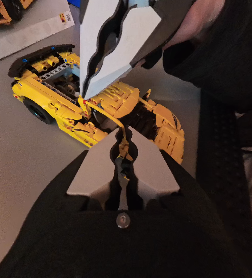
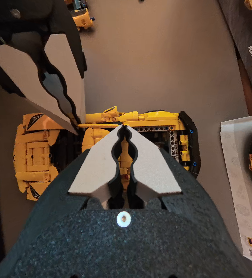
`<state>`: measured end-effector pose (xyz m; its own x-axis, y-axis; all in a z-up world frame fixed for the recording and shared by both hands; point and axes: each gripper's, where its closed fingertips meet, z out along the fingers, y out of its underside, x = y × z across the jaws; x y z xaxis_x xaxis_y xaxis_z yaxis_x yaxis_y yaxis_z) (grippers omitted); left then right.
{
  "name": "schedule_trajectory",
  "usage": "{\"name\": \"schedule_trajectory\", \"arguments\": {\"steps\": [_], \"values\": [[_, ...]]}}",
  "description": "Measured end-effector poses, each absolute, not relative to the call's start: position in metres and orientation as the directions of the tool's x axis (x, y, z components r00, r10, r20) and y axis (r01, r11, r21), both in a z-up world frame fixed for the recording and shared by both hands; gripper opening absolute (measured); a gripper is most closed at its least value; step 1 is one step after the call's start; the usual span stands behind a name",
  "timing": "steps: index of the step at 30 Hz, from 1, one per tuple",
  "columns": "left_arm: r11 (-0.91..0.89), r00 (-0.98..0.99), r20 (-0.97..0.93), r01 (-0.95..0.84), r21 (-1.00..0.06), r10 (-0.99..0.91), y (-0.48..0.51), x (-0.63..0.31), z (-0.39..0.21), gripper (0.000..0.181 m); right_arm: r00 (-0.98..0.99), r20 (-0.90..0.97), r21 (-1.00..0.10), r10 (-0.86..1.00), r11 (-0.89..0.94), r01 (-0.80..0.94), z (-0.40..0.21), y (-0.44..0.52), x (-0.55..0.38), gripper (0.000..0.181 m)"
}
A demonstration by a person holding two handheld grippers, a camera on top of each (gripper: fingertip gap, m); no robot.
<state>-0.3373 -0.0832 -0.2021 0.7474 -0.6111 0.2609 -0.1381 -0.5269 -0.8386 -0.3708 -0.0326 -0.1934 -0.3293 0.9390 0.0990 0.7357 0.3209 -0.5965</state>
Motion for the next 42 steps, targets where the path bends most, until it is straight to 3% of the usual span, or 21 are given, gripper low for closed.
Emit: {"name": "schedule_trajectory", "arguments": {"steps": [5, 9, 11, 14, 22, 27, 33, 40, 41, 42], "values": [[-0.445, 0.768, 0.121, -0.228, -0.866, -0.629, -0.081, -0.339, -0.201, 0.003, -0.3, 0.074, -0.621, 0.951, 0.279, 0.733, -0.193, -0.032, -0.372, 0.0], [-0.589, 0.669, 0.435, -0.004, -0.808, -0.602, -0.085, -0.339, -0.198, 0.006, -0.28, -0.016, -0.688, 0.96, 0.192, 0.7, -0.191, -0.035, -0.369, 0.0], [-0.618, 0.581, 0.584, 0.168, -0.768, -0.567, -0.08, -0.347, -0.182, 0.022, -0.277, -0.043, -0.712, 0.96, 0.166, 0.682, -0.19, -0.036, -0.367, 0.0], [-0.624, 0.562, 0.662, 0.301, -0.721, -0.495, -0.064, -0.367, -0.175, 0.025, -0.278, -0.011, -0.708, 0.961, 0.188, 0.68, -0.191, -0.033, -0.365, 0.0], [-0.697, 0.567, 0.705, 0.292, -0.655, -0.425, -0.048, -0.354, -0.189, 0.023, -0.29, -0.008, -0.725, 0.957, 0.195, 0.661, -0.19, -0.036, -0.364, 0.0], [-0.699, 0.531, 0.739, 0.334, -0.632, -0.415, -0.044, -0.349, -0.188, 0.008, -0.289, -0.006, -0.733, 0.957, 0.193, 0.652, -0.191, -0.037, -0.366, 0.0], [-0.681, 0.553, 0.712, 0.318, -0.66, -0.433, -0.048, -0.349, -0.188, 0.008, -0.305, -0.007, -0.723, 0.952, 0.206, 0.66, -0.192, -0.04, -0.367, 0.0], [-0.612, 0.691, 0.548, 0.191, -0.768, -0.471, -0.053, -0.351, -0.188, 0.004, -0.285, 0.063, -0.664, 0.957, 0.253, 0.703, -0.193, -0.042, -0.367, 0.0], [-0.592, 0.673, 0.541, 0.186, -0.784, -0.504, -0.057, -0.348, -0.183, 0.003, -0.247, 0.103, -0.653, 0.963, 0.253, 0.714, -0.194, -0.035, -0.369, 0.0], [-0.571, 0.599, 0.563, 0.203, -0.795, -0.569, -0.066, -0.338, -0.168, 0.003, -0.177, 0.24, -0.574, 0.954, 0.287, 0.767, -0.204, -0.011, -0.366, 0.0]]}}
